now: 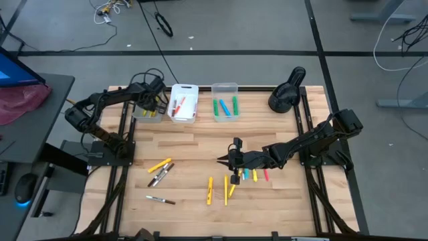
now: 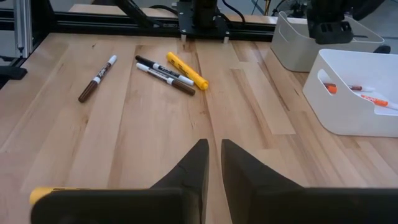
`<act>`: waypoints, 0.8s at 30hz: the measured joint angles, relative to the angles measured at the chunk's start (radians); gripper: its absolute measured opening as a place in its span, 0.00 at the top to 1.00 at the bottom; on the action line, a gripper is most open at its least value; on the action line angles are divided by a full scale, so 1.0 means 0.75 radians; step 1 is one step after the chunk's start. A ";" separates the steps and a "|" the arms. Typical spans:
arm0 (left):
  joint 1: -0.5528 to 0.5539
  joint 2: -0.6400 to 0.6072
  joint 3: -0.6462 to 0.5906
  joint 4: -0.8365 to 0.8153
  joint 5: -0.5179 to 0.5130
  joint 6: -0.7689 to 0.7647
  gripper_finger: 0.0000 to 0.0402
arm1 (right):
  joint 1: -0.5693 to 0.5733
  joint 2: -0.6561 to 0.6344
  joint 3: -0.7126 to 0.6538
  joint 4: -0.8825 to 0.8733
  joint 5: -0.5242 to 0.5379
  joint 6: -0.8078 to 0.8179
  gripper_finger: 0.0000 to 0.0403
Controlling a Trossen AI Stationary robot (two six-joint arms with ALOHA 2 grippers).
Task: Pick & Place Markers
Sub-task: Put the yellow marker into the gray bin, then put the brown erase marker into the white bin
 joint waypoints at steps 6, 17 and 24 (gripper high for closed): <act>0.000 -0.002 0.009 -0.048 0.002 0.058 0.73 | 0.000 0.000 0.000 -0.001 0.000 0.019 0.89; -0.243 -0.239 0.144 -0.248 0.002 0.054 0.53 | 0.000 0.000 0.000 -0.014 -0.004 0.070 0.89; -0.896 -0.535 0.051 -0.080 0.001 -0.089 0.55 | 0.001 0.000 0.000 -0.022 -0.076 0.106 0.89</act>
